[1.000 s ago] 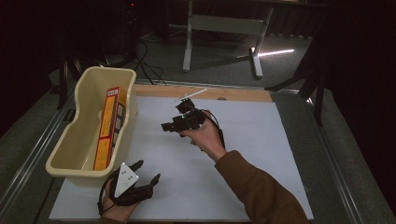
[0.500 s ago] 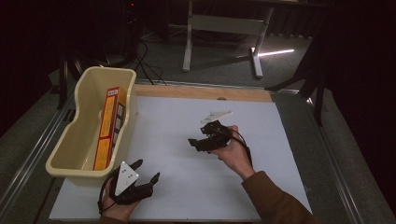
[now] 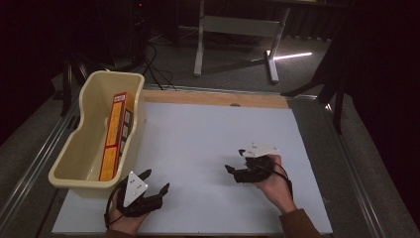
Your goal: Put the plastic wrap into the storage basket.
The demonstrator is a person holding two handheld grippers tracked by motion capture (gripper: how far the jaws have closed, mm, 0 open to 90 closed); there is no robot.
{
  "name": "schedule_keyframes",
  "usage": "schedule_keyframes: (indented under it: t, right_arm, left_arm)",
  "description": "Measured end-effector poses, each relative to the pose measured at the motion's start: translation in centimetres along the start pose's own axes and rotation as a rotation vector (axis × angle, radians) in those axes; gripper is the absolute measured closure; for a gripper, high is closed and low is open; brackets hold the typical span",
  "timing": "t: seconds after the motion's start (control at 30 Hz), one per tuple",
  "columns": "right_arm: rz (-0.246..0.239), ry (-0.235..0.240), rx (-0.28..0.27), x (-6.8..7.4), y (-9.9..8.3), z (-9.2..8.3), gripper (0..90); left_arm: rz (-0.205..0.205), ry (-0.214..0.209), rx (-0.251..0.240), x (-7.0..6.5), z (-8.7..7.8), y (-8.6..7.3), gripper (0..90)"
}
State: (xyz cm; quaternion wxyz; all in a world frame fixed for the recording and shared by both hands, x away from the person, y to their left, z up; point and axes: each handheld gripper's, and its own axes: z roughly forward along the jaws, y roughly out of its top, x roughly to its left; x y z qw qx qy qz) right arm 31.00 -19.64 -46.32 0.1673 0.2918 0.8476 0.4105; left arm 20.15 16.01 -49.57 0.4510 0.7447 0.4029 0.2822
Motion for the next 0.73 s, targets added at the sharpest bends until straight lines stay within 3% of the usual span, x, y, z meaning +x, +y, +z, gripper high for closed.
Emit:
schedule_keyframes:
  t: [0.1,0.43,0.57,0.73]
  right_arm:
    - [0.045,0.002,-0.041,-0.3,-2.0,-1.1,24.7]
    - [0.156,-0.066,-0.077,-1.7,-7.8,-3.8,19.8]
    - [0.176,-0.047,-0.091,-2.0,-8.5,-4.8,17.4]
    - [0.165,-0.065,-0.094,-2.3,-8.6,-4.6,15.0]
  left_arm:
    - [-0.002,-0.001,0.003,0.0,0.1,0.0,27.4]
    - [-0.006,-0.011,0.012,0.1,0.6,0.0,26.6]
    - [-0.013,-0.009,0.025,0.2,0.7,0.0,26.6]
    - [-0.015,-0.010,0.035,0.2,0.9,-0.1,26.6]
